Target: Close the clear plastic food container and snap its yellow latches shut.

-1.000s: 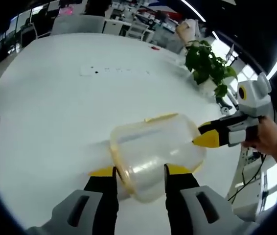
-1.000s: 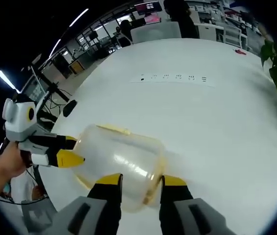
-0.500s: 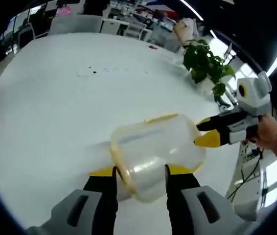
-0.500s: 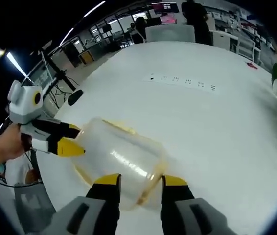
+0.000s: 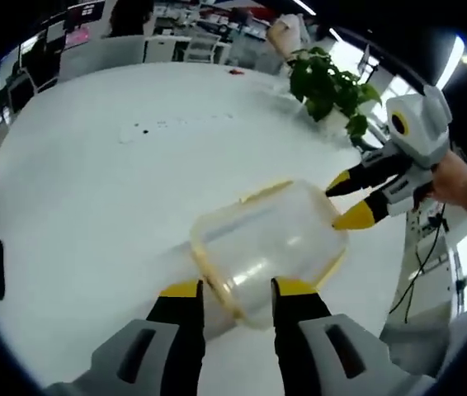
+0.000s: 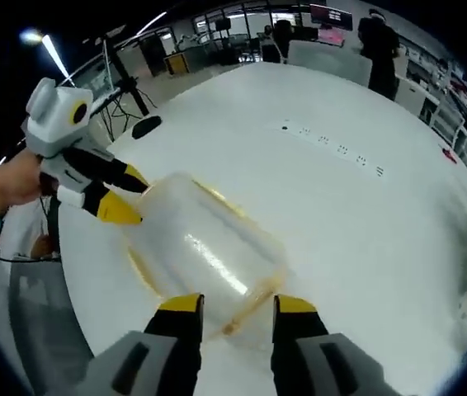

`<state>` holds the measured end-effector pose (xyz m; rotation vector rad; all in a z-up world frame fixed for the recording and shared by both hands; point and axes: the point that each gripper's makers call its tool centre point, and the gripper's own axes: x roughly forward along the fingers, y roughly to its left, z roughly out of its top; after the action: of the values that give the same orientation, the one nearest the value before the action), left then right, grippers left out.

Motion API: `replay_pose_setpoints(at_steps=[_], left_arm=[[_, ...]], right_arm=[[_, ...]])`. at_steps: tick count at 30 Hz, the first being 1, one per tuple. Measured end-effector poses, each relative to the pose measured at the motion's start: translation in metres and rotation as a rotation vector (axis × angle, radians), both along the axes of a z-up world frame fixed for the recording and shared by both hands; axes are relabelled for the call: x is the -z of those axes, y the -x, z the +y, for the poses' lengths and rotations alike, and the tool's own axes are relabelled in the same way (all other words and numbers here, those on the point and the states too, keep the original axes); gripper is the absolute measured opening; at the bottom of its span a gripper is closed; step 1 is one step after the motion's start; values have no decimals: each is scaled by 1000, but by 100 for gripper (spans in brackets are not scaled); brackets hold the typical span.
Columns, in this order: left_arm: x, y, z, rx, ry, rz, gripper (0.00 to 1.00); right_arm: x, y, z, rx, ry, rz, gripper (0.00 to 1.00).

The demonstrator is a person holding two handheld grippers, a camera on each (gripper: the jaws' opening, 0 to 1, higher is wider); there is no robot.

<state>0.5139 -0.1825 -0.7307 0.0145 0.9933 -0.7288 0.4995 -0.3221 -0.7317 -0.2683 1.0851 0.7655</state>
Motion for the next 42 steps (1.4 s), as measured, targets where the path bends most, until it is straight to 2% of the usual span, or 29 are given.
replay_pose_setpoints(at_steps=[5,8,15,17,22,26,29,31,34,36,42], left_arm=[[-6,-2,5,22,-12,-26,29],[-8,-1,8,63,-40,-42,29],[-21,-8,13,98,-53,-55,29],[-23,-8,14,145,-79,-75,29],[-25,-8,11,186,-73,-88,28],[-22,-1,9,270,-109,-98,28],[-21,2,8,342,-151,-130,28],[-22,3,7,360,-157,-137,29],[-20,5,9,429,-195,-149,27],[-20,5,9,459,-212,-162,27],[-20,2,11,493,-228,-180,29]], right_arm=[[-2,1,-2,-64,53,-20,30],[-6,1,-2,-81,50,-28,30],[-9,2,-3,-142,71,-47,26],[-11,3,-2,-159,71,-52,27],[-15,2,3,-202,70,-65,26],[-16,5,5,-247,85,-70,25],[-16,6,4,-285,105,-77,25],[-17,6,5,-298,105,-77,24],[-18,8,8,-321,97,-72,24],[-18,7,9,-360,106,-87,25],[-18,10,12,-419,114,-91,25]])
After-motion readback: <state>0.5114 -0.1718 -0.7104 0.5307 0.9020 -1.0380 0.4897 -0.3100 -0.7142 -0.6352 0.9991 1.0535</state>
